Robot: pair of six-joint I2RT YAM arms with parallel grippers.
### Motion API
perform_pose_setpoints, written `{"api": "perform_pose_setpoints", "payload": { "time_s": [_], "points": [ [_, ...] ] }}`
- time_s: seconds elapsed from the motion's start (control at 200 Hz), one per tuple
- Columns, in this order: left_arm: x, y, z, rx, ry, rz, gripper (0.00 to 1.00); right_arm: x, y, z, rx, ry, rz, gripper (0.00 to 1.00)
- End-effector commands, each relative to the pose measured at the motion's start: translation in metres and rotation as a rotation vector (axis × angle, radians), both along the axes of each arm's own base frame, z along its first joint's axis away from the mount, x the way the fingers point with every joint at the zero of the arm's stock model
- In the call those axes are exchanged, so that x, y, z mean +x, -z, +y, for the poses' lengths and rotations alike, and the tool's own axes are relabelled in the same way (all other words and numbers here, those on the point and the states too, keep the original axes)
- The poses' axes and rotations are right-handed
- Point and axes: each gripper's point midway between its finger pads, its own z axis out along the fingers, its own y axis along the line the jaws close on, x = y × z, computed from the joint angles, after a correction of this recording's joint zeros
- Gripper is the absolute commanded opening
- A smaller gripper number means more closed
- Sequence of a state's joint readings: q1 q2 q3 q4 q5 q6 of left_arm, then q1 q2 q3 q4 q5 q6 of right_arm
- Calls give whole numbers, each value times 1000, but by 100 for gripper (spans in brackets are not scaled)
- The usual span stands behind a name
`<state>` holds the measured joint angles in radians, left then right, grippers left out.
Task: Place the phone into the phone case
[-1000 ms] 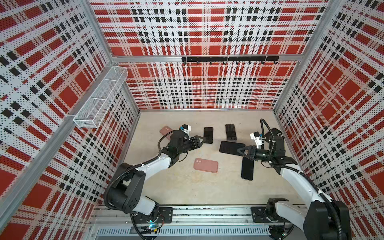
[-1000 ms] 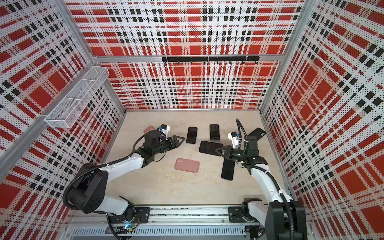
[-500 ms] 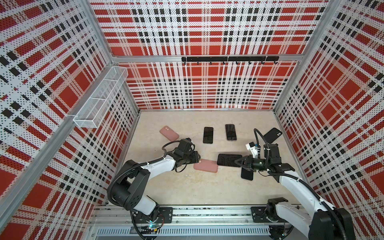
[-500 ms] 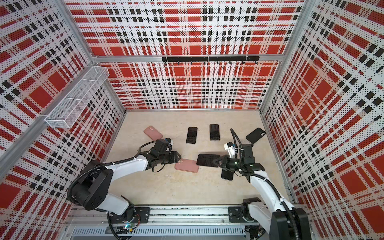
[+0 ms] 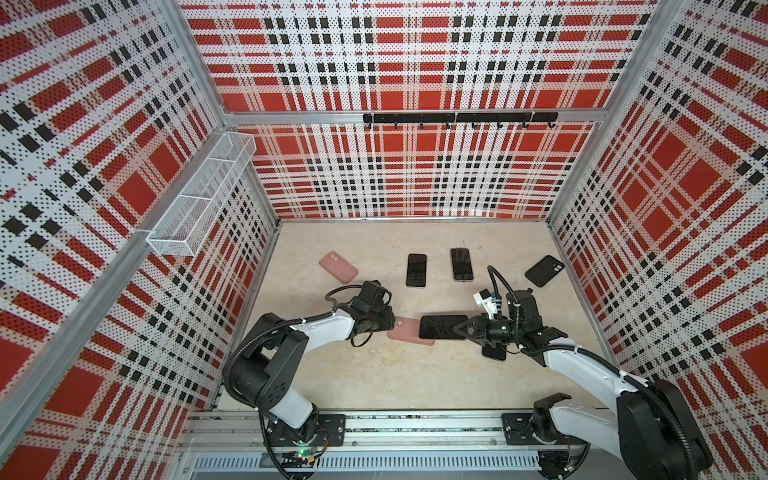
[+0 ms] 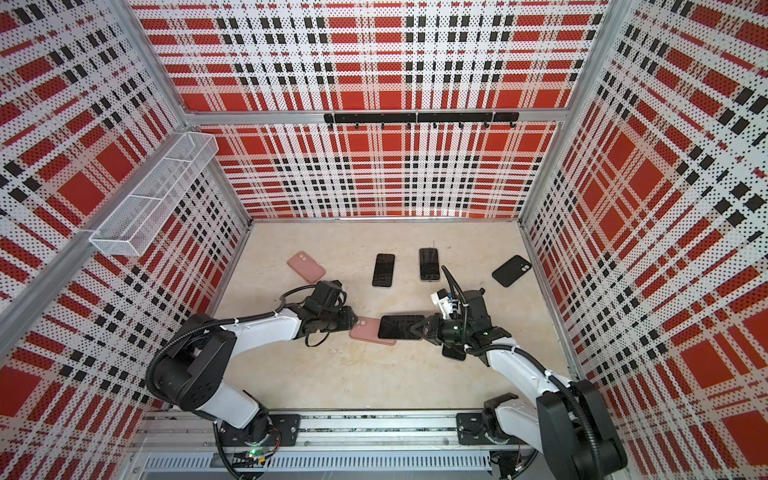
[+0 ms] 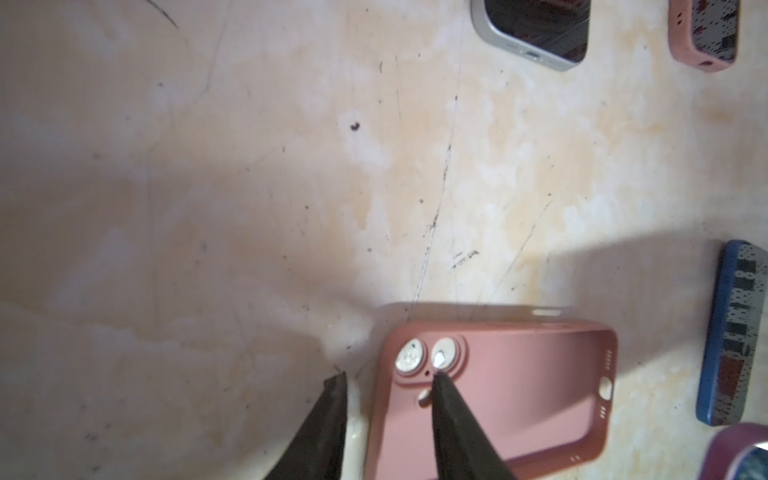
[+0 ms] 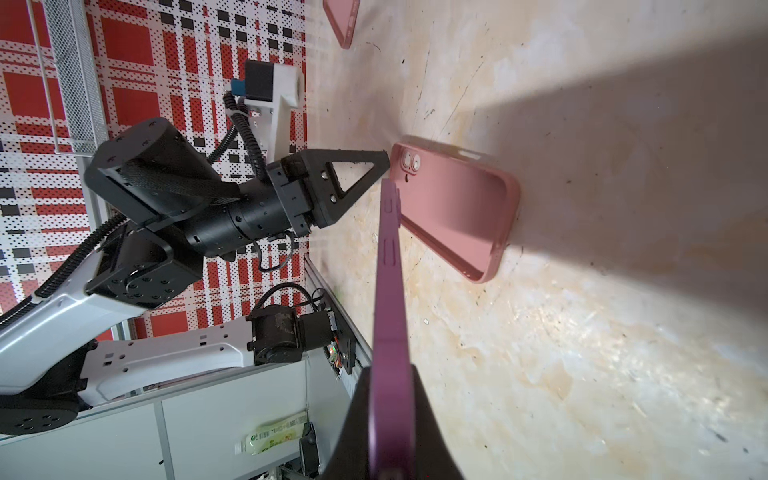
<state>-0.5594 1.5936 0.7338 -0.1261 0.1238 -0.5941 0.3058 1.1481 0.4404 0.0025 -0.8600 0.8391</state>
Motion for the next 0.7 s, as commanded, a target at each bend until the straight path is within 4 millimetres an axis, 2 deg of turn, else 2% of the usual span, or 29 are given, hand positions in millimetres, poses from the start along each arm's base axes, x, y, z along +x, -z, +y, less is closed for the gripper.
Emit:
{"api": "perform_pose_setpoints", "payload": {
  "time_s": [0.0,0.165,0.336,0.461,0.536,0.696],
  "points": [
    [-1,4,-7,1,20,2,32,7,-10,5,32,-2,-62,0],
    [-3,10,-8,11,13,19,22,9,-4,5,19,-2,-54,0],
    [-5,6,-11,-10,3,22,8,12,7,6,5,-9,-31,0],
    [-6,2,-12,-23,-9,19,5,13,18,8,-14,-28,-11,0],
    [-6,0,-11,-27,-15,16,5,13,25,11,-28,-42,2,0],
    [-6,-2,-13,-30,-5,11,16,19,31,14,-45,-64,6,0]
  ]
}}
